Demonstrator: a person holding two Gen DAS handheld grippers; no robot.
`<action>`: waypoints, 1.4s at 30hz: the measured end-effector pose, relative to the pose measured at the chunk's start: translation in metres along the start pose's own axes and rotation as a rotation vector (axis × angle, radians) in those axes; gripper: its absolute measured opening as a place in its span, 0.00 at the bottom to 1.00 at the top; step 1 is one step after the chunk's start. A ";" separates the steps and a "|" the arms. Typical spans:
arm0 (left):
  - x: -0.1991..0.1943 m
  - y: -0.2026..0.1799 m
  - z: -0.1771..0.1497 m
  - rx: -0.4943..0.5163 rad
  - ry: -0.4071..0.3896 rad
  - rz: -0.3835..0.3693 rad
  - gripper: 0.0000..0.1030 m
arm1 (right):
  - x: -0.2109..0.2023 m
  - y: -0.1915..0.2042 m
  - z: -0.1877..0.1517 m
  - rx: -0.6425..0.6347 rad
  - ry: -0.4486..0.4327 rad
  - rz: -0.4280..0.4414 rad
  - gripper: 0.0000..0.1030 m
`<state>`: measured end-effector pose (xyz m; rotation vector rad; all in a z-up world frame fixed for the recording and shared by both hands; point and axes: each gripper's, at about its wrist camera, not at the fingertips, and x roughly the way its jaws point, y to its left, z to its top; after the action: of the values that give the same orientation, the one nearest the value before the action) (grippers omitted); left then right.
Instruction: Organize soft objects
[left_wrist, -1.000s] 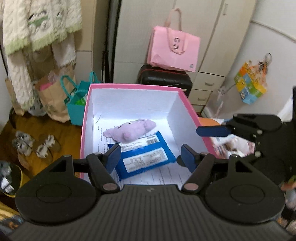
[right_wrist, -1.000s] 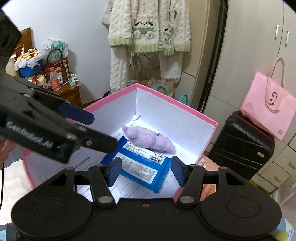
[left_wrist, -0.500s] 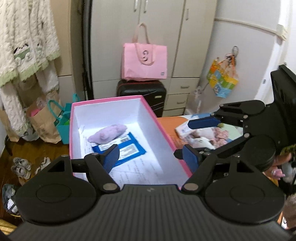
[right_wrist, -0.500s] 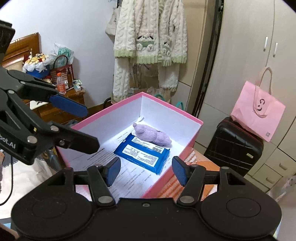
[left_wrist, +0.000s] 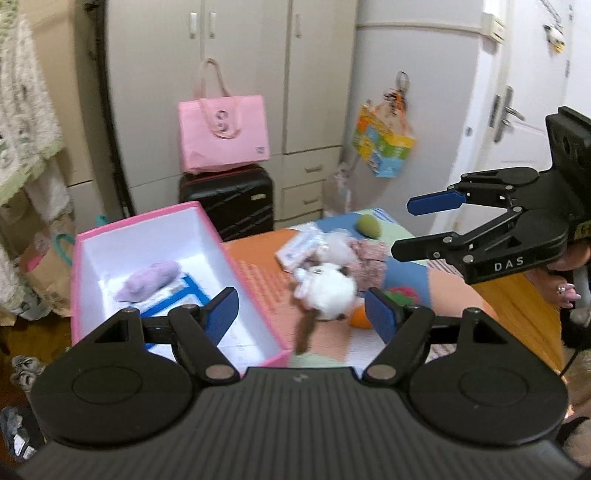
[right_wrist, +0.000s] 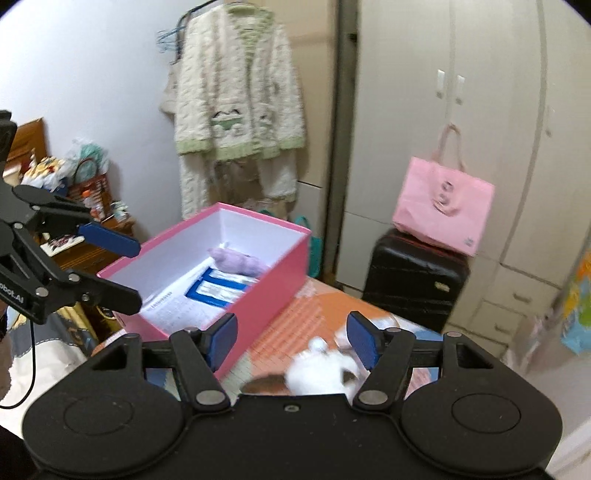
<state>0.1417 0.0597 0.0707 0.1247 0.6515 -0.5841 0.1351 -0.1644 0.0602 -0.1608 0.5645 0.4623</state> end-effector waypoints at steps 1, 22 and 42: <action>0.002 -0.005 0.000 0.005 0.004 -0.011 0.72 | -0.003 -0.005 -0.006 0.011 0.001 -0.008 0.68; 0.108 -0.078 -0.028 0.023 0.118 -0.015 0.72 | 0.012 -0.078 -0.119 0.112 0.010 0.005 0.68; 0.184 -0.077 -0.059 -0.052 0.090 -0.039 0.71 | 0.058 -0.071 -0.164 -0.033 0.011 0.006 0.68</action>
<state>0.1861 -0.0745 -0.0820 0.0905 0.7572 -0.6011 0.1333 -0.2498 -0.1071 -0.1935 0.5685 0.4770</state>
